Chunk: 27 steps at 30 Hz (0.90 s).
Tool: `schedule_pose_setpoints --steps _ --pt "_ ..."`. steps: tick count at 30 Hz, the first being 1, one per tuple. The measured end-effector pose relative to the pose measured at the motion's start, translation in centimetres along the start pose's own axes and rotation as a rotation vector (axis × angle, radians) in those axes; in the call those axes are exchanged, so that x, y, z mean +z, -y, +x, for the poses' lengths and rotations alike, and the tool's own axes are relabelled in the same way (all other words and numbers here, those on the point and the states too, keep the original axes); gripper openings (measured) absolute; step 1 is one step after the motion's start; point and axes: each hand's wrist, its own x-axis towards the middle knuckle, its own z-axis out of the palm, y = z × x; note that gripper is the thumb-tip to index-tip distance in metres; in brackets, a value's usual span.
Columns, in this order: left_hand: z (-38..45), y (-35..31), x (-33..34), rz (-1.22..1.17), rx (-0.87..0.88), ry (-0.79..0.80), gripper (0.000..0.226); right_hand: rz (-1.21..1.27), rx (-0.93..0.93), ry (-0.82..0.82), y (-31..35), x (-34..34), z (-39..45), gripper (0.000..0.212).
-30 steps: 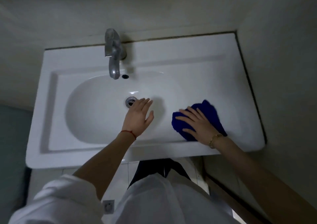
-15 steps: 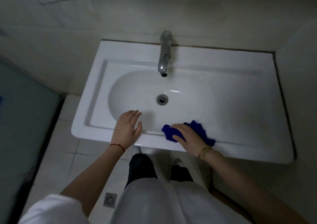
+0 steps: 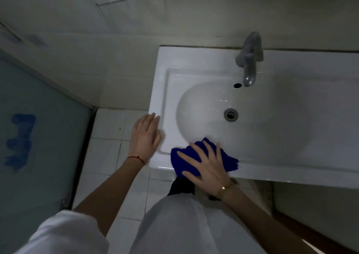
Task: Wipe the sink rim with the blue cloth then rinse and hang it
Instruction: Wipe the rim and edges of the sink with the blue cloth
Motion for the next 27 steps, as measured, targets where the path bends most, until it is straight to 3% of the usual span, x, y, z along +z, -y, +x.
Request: schedule_pose_setpoints --steps 8,14,19,23,27 --pt "4.5 1.8 0.1 -0.100 0.010 0.038 0.050 0.105 0.086 -0.095 0.2 -0.8 0.4 0.047" --pt "9.5 1.5 0.5 -0.163 -0.065 0.017 0.053 0.351 0.311 -0.379 -1.8 -3.7 7.6 0.045" --pt "14.2 1.1 1.6 -0.176 -0.076 0.016 0.057 0.145 0.397 -0.588 -5.8 -8.4 18.6 0.047" --pt "15.7 1.1 3.1 -0.161 -0.116 0.007 0.061 -0.067 0.378 -0.535 -7.2 -10.2 27.7 0.049" --pt "15.7 1.3 3.6 -0.193 -0.139 -0.031 0.061 -0.264 0.187 -0.342 -7.4 -9.3 32.0 0.053"
